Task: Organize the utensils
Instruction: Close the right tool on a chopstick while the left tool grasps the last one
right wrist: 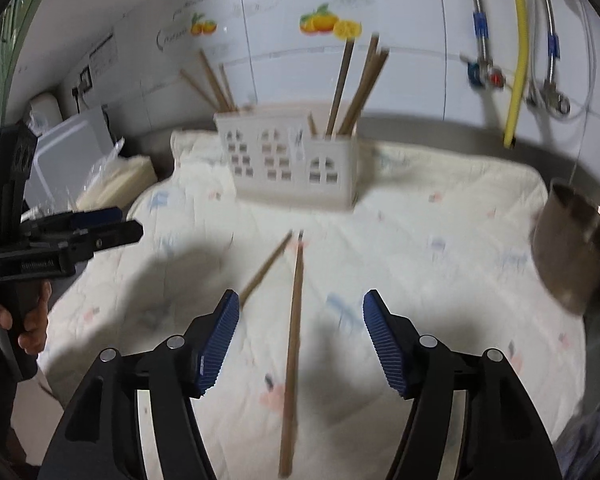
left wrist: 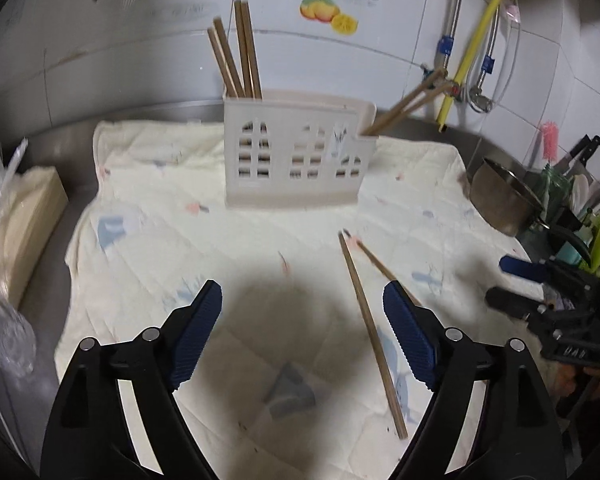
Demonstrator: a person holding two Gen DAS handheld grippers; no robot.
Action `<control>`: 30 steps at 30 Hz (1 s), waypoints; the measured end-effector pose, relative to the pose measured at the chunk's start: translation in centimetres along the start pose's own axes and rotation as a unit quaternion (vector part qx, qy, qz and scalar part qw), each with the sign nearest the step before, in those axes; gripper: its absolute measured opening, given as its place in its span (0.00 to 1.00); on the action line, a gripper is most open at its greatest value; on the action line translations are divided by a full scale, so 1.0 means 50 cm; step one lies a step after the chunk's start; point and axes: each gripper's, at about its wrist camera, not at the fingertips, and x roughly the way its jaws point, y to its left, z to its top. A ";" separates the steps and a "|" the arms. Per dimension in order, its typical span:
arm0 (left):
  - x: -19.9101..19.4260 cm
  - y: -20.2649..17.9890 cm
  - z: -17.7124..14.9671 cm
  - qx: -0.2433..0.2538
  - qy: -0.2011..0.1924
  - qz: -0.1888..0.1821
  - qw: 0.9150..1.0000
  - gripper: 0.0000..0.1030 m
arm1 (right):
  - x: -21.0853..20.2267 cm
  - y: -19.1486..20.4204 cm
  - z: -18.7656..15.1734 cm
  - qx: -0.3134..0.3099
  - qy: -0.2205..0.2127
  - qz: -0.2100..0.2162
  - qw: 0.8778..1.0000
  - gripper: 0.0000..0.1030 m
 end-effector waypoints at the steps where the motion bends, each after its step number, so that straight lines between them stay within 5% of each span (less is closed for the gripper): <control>1: 0.001 0.001 -0.005 -0.004 0.002 0.001 1.000 0.83 | 0.003 0.001 -0.013 0.004 0.007 0.002 1.000 0.63; 12: 0.002 0.027 -0.051 -0.037 0.016 0.024 0.999 0.90 | 0.012 0.006 -0.108 0.031 0.045 0.016 0.998 0.62; 20: 0.008 0.029 -0.071 -0.042 0.030 0.029 0.998 0.90 | 0.020 0.000 -0.134 0.056 0.057 0.034 0.996 0.37; 30: 0.011 0.002 -0.091 -0.026 0.042 0.011 0.999 0.89 | 0.037 -0.001 -0.147 0.062 0.068 0.036 0.995 0.20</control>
